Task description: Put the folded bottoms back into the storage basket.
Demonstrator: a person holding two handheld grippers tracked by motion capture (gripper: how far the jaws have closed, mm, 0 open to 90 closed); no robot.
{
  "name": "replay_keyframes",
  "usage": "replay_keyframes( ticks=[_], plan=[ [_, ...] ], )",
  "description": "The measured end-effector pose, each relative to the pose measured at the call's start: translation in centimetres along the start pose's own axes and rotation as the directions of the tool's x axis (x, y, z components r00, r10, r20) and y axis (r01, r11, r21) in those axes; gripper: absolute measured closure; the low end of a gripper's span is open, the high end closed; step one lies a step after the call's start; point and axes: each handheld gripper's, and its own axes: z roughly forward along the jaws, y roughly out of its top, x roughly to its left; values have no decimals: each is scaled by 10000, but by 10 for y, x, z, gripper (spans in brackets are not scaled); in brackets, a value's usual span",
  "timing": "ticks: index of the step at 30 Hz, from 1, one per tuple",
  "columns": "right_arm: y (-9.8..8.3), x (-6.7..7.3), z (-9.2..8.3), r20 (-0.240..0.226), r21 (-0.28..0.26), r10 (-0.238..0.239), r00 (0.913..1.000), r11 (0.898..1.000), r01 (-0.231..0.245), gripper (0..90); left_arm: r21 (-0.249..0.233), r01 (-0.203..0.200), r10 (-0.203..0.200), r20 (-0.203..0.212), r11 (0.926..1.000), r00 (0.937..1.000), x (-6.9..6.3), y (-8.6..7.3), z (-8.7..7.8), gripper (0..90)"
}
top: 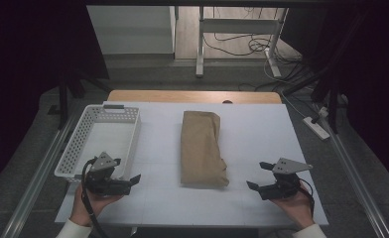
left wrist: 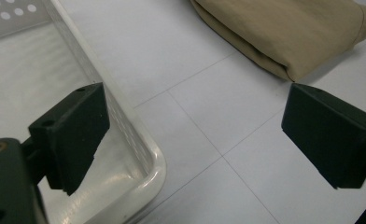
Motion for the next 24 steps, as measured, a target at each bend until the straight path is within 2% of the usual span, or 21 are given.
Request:
replay_keyframes(
  ticks=[9,19,23,24],
  plan=[
    [0,-1,-1,-111,-87,73,9999,9999,-74,149,-139,-10,11,37,9999,10000,1,1,0,90],
    [0,2,-6,86,-168,8,10000,9999,-6,149,-249,-230,234,144,9994,9996,-1,4,2,94],
    [-1,2,-4,69,-63,30,10000,10000,-29,148,-268,-268,272,147,9993,9995,-1,3,2,95],
    [-2,2,-2,28,102,-17,10000,9999,17,148,-267,-276,280,141,9993,9995,0,3,2,96]
  ],
)
